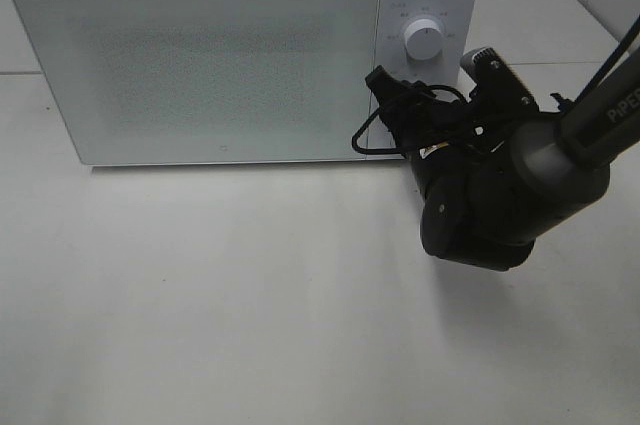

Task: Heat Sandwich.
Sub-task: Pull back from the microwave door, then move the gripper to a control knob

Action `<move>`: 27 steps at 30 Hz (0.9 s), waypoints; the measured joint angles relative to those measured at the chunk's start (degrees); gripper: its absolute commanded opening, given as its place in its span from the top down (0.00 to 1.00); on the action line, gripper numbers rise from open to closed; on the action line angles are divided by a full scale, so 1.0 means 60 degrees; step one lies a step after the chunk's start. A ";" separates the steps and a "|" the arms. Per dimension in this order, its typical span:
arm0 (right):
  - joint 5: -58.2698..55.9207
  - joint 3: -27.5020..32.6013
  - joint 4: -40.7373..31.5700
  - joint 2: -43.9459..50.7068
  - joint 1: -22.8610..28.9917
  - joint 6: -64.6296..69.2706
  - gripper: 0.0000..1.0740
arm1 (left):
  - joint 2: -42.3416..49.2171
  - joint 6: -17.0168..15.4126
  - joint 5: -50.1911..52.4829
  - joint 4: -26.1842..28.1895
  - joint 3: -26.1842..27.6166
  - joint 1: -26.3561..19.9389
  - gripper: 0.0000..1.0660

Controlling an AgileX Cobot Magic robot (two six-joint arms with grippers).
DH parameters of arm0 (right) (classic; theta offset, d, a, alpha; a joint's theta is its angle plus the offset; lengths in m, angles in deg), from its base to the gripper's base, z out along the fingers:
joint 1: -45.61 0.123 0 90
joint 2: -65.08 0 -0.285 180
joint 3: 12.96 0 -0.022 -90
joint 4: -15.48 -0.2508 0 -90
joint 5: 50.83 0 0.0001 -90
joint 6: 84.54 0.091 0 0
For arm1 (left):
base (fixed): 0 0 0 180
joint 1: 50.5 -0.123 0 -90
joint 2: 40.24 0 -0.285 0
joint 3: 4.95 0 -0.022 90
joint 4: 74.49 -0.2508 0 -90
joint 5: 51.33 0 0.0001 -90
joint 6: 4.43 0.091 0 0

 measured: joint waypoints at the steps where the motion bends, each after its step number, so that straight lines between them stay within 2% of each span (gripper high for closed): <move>1: 0.0000 0.0000 0.0000 0.0000 0.0000 0.0573 0.98 | 0.0000 0.0000 0.0000 0.0000 0.0000 0.0000 0.08; 13: 0.0038 0.0010 0.0000 0.0000 0.0000 0.3027 0.97 | 0.0000 0.0000 0.0000 0.0000 0.0000 0.0000 0.08; 27: 0.0057 0.0010 -0.0115 0.0000 0.0019 0.7019 0.97 | 0.0000 0.0000 0.0000 0.0000 0.0000 0.0000 0.08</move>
